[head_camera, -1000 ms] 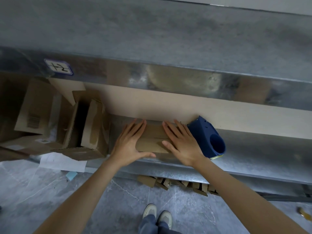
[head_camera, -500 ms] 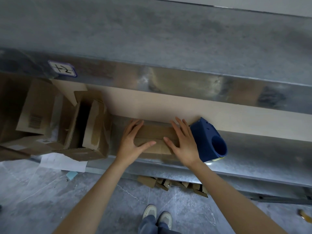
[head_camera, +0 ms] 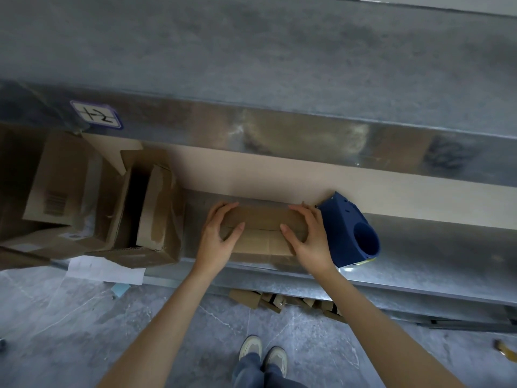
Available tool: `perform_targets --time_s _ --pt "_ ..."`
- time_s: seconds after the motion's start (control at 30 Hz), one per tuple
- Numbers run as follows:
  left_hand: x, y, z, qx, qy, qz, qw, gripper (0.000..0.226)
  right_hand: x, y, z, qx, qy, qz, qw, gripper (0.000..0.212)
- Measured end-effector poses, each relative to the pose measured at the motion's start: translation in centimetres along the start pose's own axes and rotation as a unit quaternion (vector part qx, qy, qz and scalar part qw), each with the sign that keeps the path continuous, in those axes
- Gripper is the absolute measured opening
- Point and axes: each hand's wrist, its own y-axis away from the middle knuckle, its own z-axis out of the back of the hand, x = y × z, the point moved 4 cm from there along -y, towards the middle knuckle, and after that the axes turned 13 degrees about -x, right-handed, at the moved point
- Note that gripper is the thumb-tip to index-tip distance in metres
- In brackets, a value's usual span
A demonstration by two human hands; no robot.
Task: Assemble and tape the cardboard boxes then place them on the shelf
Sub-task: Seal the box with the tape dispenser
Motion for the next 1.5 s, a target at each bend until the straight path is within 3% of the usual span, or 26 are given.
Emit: perform_targets --time_s 0.8,0.93,1.17,1.33,1.5 --pt "0.3 -0.1 0.1 0.0 0.02 -0.008 1.0 0.036 0.0 -0.1 0.0 -0.002 -0.024 -0.019 1.0 0.026" --pt "-0.2 0.1 0.4 -0.011 0.006 -0.016 1.0 0.044 0.1 -0.1 0.2 -0.002 0.001 -0.007 1.0 0.029" --pt "-0.6 3.3 1.5 -0.086 -0.024 0.039 0.995 0.064 0.5 0.0 0.2 -0.012 0.034 0.006 0.999 0.034" --pt "-0.3 2.4 1.8 -0.057 0.011 0.054 0.997 0.059 0.9 -0.3 0.7 0.013 0.041 -0.004 0.999 0.038" --pt "0.3 0.3 1.4 0.047 0.045 0.049 0.997 0.057 1.9 0.4 2.2 0.049 0.105 0.072 0.991 0.044"
